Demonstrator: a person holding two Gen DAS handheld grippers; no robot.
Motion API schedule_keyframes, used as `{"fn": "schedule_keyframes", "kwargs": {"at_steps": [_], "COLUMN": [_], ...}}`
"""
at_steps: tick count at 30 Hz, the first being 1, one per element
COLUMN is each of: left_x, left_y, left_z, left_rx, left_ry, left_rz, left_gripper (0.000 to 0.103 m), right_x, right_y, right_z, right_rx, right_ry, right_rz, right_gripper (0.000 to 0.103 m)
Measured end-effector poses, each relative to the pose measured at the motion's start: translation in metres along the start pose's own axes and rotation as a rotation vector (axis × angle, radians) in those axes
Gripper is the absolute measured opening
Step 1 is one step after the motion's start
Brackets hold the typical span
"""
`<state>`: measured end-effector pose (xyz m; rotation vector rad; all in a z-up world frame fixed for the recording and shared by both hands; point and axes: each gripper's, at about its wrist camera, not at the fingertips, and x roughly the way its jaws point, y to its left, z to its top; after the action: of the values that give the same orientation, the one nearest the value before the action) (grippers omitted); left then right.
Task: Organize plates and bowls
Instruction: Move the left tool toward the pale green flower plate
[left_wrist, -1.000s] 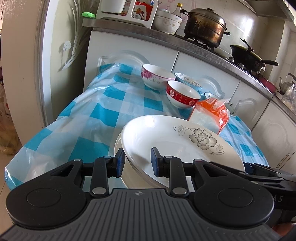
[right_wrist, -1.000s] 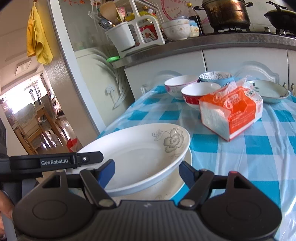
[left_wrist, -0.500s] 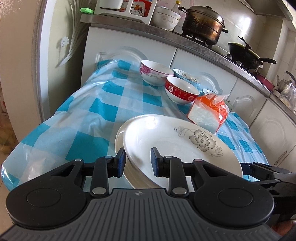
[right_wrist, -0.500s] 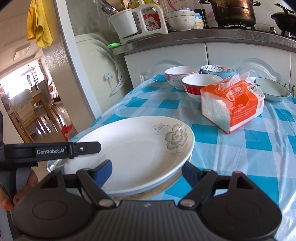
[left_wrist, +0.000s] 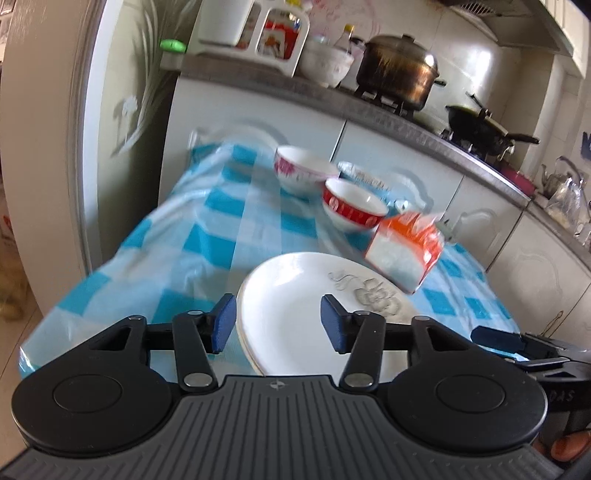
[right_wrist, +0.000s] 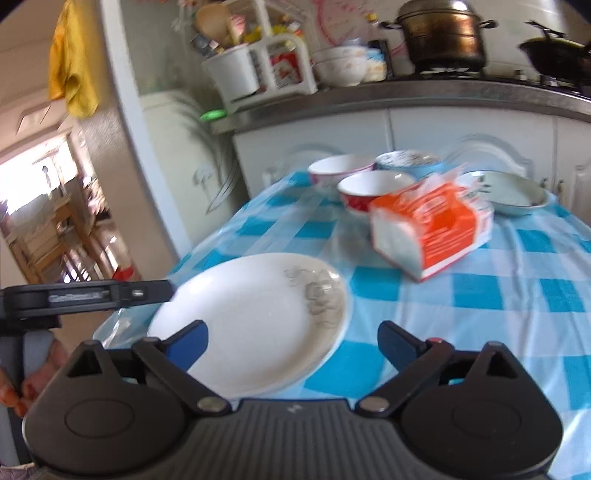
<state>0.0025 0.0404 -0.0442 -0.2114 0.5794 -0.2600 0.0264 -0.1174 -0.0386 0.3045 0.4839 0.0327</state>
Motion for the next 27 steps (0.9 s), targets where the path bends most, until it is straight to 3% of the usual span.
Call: {"fn": "schedule_keyframes", "kwargs": {"at_steps": [6,8,12,16,20,24,27], "left_x": [-0.005,-0.004,0.002,0.017,0.036,0.049,0.057], "left_y": [-0.008,-0.016,-0.038,-0.064,-0.085,-0.102,-0.111], "left_z": [0.018,0.023,0.034,0.041,0.045,0.047,0.047], "left_rx": [0.032,0.05,0.095,0.15,0.147,0.159,0.185], "left_ry": [-0.028,-0.031,-0.023,-0.026,-0.032,-0.053,-0.057], "left_rz": [-0.043,-0.062,-0.115,-0.152,-0.162,-0.134,-0.106], "left_gripper": [0.07,0.076,0.099,0.103,0.103,0.103,0.103], "right_x": [-0.013,-0.018,-0.031,-0.037,-0.042,-0.039,-0.033], "right_y": [-0.034,-0.048,-0.071,-0.091,-0.114,-0.139,-0.158], "right_z": [0.01,0.012,0.014,0.018,0.017,0.013,0.01], "right_rx": [0.151,0.21,0.293,0.283,0.285,0.385,0.467], "right_ry": [-0.04,-0.061,-0.137,-0.206,-0.28,-0.211,-0.087], "right_rz": [-0.074,-0.1,-0.163,-0.251,-0.287,-0.324,-0.342], "right_gripper": [0.1,0.1,0.102,0.102,0.102,0.102,0.102]}}
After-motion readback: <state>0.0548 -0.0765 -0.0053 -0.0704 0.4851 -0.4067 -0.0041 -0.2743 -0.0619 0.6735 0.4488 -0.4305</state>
